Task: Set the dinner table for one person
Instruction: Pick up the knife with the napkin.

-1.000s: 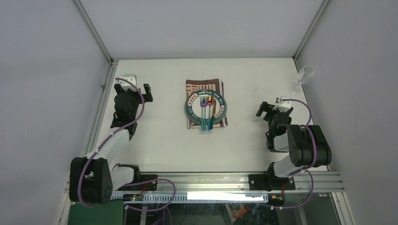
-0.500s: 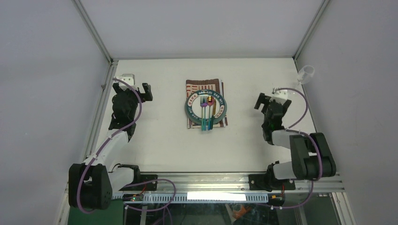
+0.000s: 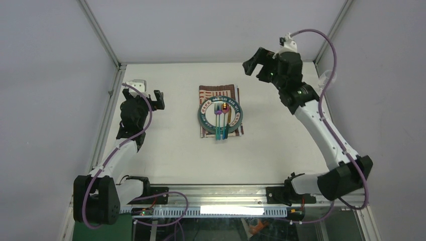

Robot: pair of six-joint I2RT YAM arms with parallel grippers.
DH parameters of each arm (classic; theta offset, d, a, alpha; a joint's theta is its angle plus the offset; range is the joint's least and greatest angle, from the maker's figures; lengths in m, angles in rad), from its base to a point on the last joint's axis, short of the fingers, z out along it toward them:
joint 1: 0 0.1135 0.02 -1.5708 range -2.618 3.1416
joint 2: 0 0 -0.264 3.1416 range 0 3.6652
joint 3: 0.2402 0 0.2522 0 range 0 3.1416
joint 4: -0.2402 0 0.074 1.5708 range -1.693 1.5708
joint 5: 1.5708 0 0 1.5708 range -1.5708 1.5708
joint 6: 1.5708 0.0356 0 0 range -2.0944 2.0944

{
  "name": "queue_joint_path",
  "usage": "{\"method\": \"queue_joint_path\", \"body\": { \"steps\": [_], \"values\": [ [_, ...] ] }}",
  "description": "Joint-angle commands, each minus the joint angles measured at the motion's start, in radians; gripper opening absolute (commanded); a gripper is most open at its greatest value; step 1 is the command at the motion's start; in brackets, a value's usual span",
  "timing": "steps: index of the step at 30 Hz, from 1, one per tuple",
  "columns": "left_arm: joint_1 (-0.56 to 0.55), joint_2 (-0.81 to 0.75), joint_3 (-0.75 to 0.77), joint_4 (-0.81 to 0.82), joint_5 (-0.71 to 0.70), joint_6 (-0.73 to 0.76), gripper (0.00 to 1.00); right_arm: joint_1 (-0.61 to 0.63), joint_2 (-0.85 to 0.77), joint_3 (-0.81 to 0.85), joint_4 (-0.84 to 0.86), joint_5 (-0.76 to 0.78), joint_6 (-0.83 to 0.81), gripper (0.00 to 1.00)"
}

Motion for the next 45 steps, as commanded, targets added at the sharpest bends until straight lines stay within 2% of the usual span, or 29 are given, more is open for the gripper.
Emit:
{"method": "queue_joint_path", "body": {
  "steps": [1, 3, 4, 6, 8, 10, 13, 15, 19, 21, 23, 24, 26, 27, 29, 32, 34, 35, 37, 38, 40, 43, 45],
  "values": [
    [0.001, -0.026, 0.008, 0.033, 0.016, 0.018, 0.99, 0.092, 0.238, 0.274, -0.450, -0.020, 0.074, 1.00],
    [-0.001, -0.026, 0.005, 0.032, 0.029, 0.018, 0.99, 0.175, 0.331, 0.403, -0.596, 0.175, 0.044, 1.00],
    [0.000, -0.029, 0.003, 0.032, 0.032, 0.016, 0.99, 0.176, 0.373, 0.444, -0.634, 0.170, 0.056, 1.00],
    [0.000, -0.033, 0.002, 0.030, 0.033, 0.016, 0.99, 0.130, 0.452, 0.511, -0.681, 0.015, 0.087, 1.00],
    [0.001, -0.039, 0.005, 0.024, 0.038, 0.020, 0.99, 0.122, 0.541, 0.601, -0.741, -0.059, 0.116, 1.00],
    [0.001, -0.046, 0.009, 0.021, 0.039, 0.018, 0.99, 0.121, 0.643, 0.715, -0.860, -0.029, 0.160, 1.00],
    [0.001, -0.051, 0.009, 0.020, 0.043, 0.011, 0.99, 0.126, 0.731, 0.778, -0.958, 0.010, 0.246, 1.00],
    [0.000, -0.050, 0.006, 0.026, 0.040, 0.005, 0.99, 0.156, 0.715, 0.734, -0.958, 0.134, 0.309, 1.00],
    [0.001, -0.045, 0.008, 0.040, 0.050, -0.003, 0.99, 0.196, 0.581, 0.443, -0.783, 0.186, 0.454, 1.00],
    [0.001, -0.041, 0.011, 0.039, 0.060, -0.005, 0.99, 0.295, 0.495, 0.294, -0.651, 0.297, 0.511, 1.00],
    [0.001, -0.040, 0.008, 0.040, 0.061, -0.006, 0.99, 0.395, 0.446, 0.221, -0.604, 0.471, 0.520, 1.00],
    [0.001, -0.037, 0.008, 0.038, 0.066, -0.004, 0.99, 0.419, 0.444, 0.213, -0.641, 0.544, 0.577, 1.00],
    [0.000, -0.032, 0.005, 0.035, 0.077, -0.007, 0.99, 0.398, 0.458, 0.212, -0.818, 0.580, 0.859, 1.00],
    [0.000, -0.030, 0.003, 0.035, 0.084, -0.005, 0.99, 0.371, 0.466, 0.193, -0.847, 0.508, 0.918, 1.00],
    [0.001, -0.032, 0.000, 0.037, 0.079, -0.001, 0.99, 0.331, 0.473, 0.138, -0.789, 0.343, 0.887, 1.00],
    [0.000, -0.040, 0.007, 0.029, 0.057, 0.012, 0.99, 0.422, 0.454, 0.115, -0.809, 0.489, 0.986, 1.00],
    [0.001, -0.043, 0.013, 0.011, 0.057, 0.019, 0.99, 0.441, 0.464, 0.152, -0.938, 0.544, 1.145, 1.00],
    [0.000, -0.044, 0.015, 0.009, 0.055, 0.019, 0.99, 0.422, 0.469, 0.165, -0.927, 0.507, 1.125, 1.00],
    [0.001, -0.046, 0.013, 0.005, 0.064, 0.021, 0.99, 0.381, 0.474, 0.170, -0.818, 0.347, 0.966, 1.00],
    [0.000, -0.046, 0.012, 0.004, 0.067, 0.019, 0.99, 0.392, 0.480, 0.180, -0.783, 0.350, 0.909, 1.00],
    [0.000, -0.044, 0.012, 0.003, 0.081, 0.020, 0.99, 0.461, 0.529, 0.287, -0.878, 0.489, 0.887, 1.00],
    [0.001, -0.042, 0.015, 0.004, 0.084, 0.021, 0.99, 0.609, 0.689, 0.557, -1.216, 0.802, 0.962, 1.00],
    [0.000, -0.034, 0.014, 0.005, 0.092, 0.023, 0.99, 0.626, 0.763, 0.641, -1.261, 0.834, 0.885, 1.00]
  ]
}}
